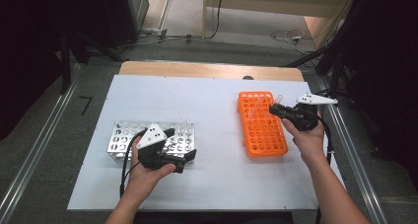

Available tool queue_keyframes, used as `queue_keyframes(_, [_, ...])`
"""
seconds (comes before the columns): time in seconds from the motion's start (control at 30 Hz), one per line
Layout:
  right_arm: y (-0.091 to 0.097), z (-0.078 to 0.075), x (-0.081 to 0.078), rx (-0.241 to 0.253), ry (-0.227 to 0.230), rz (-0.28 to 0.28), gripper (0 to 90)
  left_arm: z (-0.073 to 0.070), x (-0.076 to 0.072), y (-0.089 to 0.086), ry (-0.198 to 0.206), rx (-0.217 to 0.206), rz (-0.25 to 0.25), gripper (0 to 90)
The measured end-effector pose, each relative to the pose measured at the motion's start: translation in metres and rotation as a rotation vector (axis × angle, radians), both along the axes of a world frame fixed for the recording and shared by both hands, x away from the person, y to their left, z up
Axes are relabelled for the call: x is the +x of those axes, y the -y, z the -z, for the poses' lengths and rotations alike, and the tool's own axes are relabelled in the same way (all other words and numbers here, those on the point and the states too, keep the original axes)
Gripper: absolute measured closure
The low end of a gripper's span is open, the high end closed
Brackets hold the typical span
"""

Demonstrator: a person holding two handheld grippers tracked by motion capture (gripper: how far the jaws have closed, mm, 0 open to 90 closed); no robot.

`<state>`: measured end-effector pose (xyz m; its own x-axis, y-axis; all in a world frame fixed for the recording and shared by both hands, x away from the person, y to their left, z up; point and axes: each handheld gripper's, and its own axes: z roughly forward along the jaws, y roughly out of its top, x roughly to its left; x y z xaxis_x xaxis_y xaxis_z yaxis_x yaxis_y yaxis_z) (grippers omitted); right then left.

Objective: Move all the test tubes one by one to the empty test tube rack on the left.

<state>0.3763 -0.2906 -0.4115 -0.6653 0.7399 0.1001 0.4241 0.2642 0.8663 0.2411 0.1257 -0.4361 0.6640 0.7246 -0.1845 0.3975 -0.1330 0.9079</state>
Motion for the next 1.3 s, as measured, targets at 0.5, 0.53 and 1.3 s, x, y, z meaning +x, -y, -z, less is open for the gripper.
queue_keyframes(0.5, [-0.019, -0.007, -0.054, 0.009, 0.009, -0.127, 74.4, -0.004, -0.002, 0.009, 0.010, 0.001, 0.022, 0.0])
queue_keyframes(0.53, [-0.021, -0.008, -0.056, 0.011, 0.010, -0.139, 74.4, -0.004, -0.002, 0.009, 0.010, 0.002, 0.025, 0.0])
queue_keyframes(1.3, [-0.091, 0.000, -0.105, 0.001, -0.025, -0.383, 74.4, -0.019, -0.011, 0.027, 0.047, -0.037, 0.112, 18.5])
